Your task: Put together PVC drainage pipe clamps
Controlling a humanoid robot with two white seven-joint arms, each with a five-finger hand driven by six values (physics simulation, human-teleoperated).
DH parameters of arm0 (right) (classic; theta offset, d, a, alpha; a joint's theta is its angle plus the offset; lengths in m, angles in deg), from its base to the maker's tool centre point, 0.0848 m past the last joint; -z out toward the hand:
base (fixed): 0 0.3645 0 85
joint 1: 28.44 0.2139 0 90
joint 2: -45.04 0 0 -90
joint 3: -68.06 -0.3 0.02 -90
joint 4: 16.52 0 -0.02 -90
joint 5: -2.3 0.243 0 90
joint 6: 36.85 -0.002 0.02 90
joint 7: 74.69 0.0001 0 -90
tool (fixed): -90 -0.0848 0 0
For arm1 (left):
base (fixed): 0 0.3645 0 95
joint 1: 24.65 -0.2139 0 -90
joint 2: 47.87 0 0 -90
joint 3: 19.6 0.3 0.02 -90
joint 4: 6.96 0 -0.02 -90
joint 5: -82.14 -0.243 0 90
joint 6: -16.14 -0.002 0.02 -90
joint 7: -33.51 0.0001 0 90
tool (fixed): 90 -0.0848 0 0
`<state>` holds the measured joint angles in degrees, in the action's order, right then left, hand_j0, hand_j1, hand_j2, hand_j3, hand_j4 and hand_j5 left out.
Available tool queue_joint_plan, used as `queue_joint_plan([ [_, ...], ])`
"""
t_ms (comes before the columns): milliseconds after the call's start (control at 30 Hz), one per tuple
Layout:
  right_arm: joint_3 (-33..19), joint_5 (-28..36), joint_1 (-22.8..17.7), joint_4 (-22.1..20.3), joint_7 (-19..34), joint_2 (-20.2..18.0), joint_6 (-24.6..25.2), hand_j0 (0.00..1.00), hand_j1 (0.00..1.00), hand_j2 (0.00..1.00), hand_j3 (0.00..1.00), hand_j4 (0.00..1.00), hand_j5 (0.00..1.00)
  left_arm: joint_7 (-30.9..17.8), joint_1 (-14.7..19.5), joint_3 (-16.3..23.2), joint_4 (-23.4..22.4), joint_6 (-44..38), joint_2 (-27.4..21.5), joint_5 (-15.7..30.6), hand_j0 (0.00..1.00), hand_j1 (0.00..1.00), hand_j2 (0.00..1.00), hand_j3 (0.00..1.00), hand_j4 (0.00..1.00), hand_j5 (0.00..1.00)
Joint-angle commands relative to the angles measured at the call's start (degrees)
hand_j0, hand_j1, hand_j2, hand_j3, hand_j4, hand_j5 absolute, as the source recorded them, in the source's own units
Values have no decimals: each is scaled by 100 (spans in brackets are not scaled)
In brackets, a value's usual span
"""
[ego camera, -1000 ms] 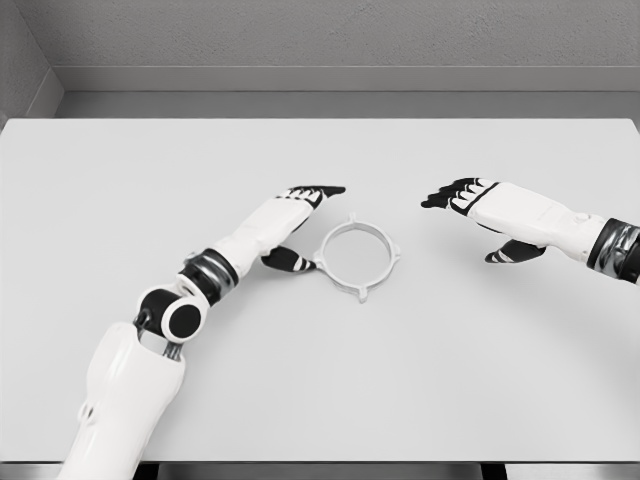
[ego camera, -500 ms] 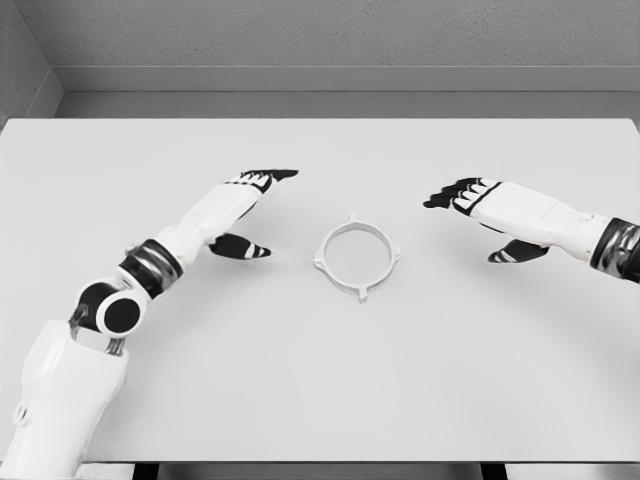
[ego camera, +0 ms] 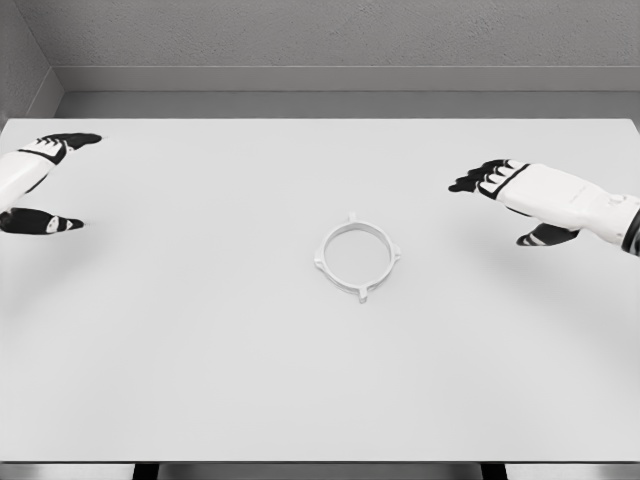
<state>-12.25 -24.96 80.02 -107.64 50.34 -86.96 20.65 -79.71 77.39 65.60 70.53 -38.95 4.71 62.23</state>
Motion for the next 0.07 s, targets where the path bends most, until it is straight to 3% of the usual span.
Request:
queue_joint_plan([
  [0, 7, 28, 0, 6, -3, -28, 15, 100, 100, 100, 100, 100, 100, 2, 0, -38, -128, 9, -117, -22, 100, 100, 100, 100, 100, 100],
  [33, 7, 28, -9, 6, -3, -28, 15, 100, 100, 100, 100, 100, 100, 2, 0, -12, -128, 9, -117, -48, 100, 100, 100, 100, 100, 100],
])
